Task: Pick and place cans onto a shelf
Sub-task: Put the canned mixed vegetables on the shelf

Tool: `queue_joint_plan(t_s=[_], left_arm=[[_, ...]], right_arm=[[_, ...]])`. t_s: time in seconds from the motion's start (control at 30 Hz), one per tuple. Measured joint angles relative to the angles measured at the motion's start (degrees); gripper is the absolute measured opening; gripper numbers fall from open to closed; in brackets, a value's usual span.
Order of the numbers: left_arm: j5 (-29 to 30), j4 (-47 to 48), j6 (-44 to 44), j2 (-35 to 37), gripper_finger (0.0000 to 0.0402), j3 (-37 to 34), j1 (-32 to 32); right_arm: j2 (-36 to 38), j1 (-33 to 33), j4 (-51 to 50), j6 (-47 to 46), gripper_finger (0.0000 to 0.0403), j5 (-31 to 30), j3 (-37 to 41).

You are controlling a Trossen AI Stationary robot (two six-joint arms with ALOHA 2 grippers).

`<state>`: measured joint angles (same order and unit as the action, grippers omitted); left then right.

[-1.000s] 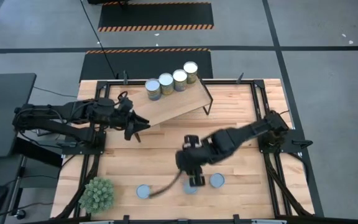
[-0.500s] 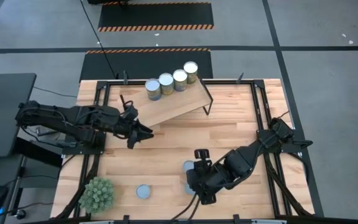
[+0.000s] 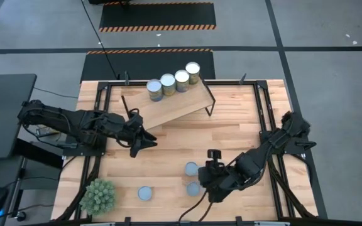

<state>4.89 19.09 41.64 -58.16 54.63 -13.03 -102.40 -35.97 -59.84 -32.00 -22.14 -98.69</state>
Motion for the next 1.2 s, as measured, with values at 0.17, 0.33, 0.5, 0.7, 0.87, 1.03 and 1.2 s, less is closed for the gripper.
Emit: queue_joint_plan(t_s=[0.17,0.33,0.5,0.7,0.87,1.03,1.2], left_arm=[[-0.02,0.02,-0.31,0.03,0.0153,0.0,-1.13],[-0.02,0.05,-0.32,0.03,0.0153,0.0,-1.12],[0.0,0.07,-0.37,0.03,0.0153,0.0,-1.12],[0.0,0.33,-0.49,0.03,0.0153,0.0,-1.1],[-0.02,0.52,-0.49,0.03,0.0153,0.0,-1.1],[-0.02,0.57,-1.52,0.03,0.0153,0.0,-1.1],[-0.02,0.59,-1.81,0.03,0.0153,0.0,-1.1]], right_arm=[[9.52,0.28,4.59,-4.49,0.0169,3.88,12.1],[16.25,1.66,3.35,-7.09,0.0173,8.33,18.25],[16.75,1.97,3.7,-5.79,0.0202,13.04,20.35],[12.32,2.08,4.72,-5.4,0.0284,16.13,20.52],[8.24,1.18,5.46,-3.22,0.0357,16.27,20.52],[5.05,0.83,5.53,-0.55,0.0396,18.36,20.52],[2.59,0.85,5.96,0.93,0.0396,20.22,20.5]])
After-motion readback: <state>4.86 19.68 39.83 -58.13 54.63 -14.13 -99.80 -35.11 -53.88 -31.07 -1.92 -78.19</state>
